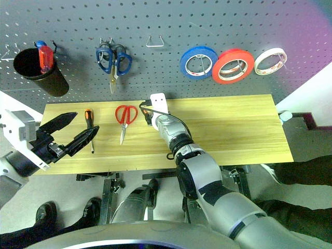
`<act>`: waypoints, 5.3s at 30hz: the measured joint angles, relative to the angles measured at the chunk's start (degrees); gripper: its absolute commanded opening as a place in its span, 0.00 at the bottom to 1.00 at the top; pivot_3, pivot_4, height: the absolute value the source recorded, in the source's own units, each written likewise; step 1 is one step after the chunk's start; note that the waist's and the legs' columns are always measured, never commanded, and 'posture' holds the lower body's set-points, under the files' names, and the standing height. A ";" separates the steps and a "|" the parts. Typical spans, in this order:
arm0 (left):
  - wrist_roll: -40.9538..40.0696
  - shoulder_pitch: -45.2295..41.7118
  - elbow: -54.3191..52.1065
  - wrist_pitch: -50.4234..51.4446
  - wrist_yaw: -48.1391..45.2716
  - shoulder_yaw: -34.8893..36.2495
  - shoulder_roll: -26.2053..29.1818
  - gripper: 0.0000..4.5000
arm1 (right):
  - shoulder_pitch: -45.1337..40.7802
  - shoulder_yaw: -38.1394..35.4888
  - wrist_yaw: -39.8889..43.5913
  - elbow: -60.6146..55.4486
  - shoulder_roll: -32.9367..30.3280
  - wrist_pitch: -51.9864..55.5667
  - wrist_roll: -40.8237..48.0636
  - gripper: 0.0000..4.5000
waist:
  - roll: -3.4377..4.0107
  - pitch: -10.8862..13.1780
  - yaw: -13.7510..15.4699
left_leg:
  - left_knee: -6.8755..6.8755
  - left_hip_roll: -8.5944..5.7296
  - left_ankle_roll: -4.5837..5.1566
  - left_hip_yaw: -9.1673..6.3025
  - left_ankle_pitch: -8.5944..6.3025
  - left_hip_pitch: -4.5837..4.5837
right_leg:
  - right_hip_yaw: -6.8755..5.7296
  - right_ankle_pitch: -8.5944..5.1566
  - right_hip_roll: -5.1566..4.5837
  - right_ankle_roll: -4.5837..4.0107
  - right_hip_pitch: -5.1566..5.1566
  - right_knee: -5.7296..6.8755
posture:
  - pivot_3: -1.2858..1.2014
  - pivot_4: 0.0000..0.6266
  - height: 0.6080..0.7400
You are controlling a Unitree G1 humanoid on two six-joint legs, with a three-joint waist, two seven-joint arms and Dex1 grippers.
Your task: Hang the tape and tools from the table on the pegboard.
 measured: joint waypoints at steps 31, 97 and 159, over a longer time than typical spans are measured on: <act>0.23 -1.75 1.37 0.00 -0.48 -2.12 -0.11 1.00 | 3.23 1.44 -2.09 -8.16 -0.64 3.63 -1.07 0.99 | -0.01 0.03 -0.16 | -0.14 0.02 0.03 0.00 0.13 -0.02 | 0.00 -0.01 0.01 -0.02 -0.08 0.00 | 0.64 0.55 1.00; -0.43 -1.71 1.07 0.01 1.11 -2.20 -0.10 1.00 | 0.93 3.94 0.97 1.36 -0.23 -2.11 -4.75 0.91 | -0.02 0.11 -0.10 | -0.17 0.02 0.01 0.00 0.15 -0.01 | 0.00 -0.01 0.03 -0.03 -0.09 0.00 | 0.65 0.58 1.00; -1.40 2.83 -2.74 -1.32 5.04 2.93 0.75 1.00 | -1.44 6.56 2.59 0.90 0.01 -6.18 -7.43 1.00 | -0.36 3.67 0.11 | -0.34 0.07 -0.22 0.01 0.31 -0.26 | -0.21 0.00 0.09 -0.05 -0.46 0.12 | 0.66 0.65 1.00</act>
